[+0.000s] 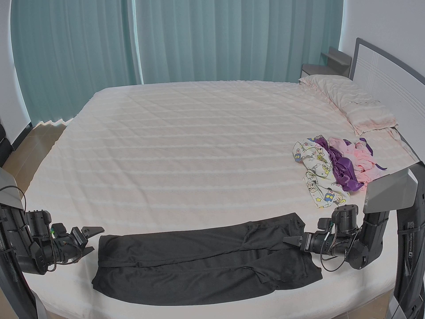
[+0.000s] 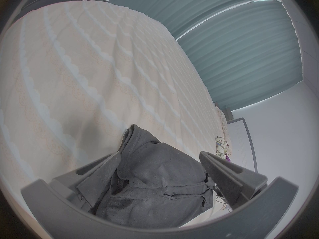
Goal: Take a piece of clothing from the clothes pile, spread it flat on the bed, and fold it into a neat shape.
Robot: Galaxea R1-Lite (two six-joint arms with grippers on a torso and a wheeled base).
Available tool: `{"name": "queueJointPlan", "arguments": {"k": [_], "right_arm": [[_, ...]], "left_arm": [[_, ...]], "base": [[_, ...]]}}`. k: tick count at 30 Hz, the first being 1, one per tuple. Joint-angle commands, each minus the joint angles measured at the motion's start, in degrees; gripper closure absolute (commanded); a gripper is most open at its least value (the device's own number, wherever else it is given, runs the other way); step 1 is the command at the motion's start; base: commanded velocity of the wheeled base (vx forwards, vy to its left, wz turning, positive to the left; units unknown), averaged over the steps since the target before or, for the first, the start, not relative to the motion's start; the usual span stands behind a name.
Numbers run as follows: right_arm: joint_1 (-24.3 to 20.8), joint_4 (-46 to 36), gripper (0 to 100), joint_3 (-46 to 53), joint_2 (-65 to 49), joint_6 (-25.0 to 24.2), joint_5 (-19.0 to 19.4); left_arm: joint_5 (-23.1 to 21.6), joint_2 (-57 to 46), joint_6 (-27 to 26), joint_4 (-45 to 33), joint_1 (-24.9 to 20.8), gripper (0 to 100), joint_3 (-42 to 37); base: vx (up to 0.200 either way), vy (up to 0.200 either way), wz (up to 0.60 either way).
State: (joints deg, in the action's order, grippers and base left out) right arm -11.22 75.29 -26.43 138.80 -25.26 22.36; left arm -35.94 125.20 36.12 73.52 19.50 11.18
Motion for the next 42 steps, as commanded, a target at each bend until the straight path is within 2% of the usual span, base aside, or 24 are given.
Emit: {"name": "queueJointPlan", "arguments": {"k": [1,6,11,29,30,42], "right_arm": [[0.05,2.14,0,1.12,-0.73,-0.41,-0.03],[0.84,3.81,0,1.29,-5.65,-1.55,0.05],[0.49,3.37,0,-1.7,-5.56,-2.95,0.05],[-0.39,-9.46,0,-15.14,2.0,-3.04,-0.12],[-0.47,-9.81,100,-15.67,2.26,-3.13,-0.12],[-0.47,-9.37,100,-16.46,1.12,-3.83,-0.74]], "left_arm": [[-0.01,0.4,0.0,0.04,0.01,0,-0.1],[-0.01,0.49,-0.09,0.13,0.01,0,-0.28],[-0.01,0.49,-0.09,0.13,0.01,0,-0.28],[0.08,0.49,-0.09,0.13,0.01,0,-0.28],[0.08,0.49,-0.09,0.13,0.01,0,-0.28],[0.08,0.49,-0.09,0.13,0.01,0,-0.28]], "base": [[0.0,0.0,0.0],[0.0,0.0,0.0],[0.0,0.0,0.0],[0.0,0.0,0.0],[0.0,0.0,0.0],[0.0,0.0,0.0]]}}
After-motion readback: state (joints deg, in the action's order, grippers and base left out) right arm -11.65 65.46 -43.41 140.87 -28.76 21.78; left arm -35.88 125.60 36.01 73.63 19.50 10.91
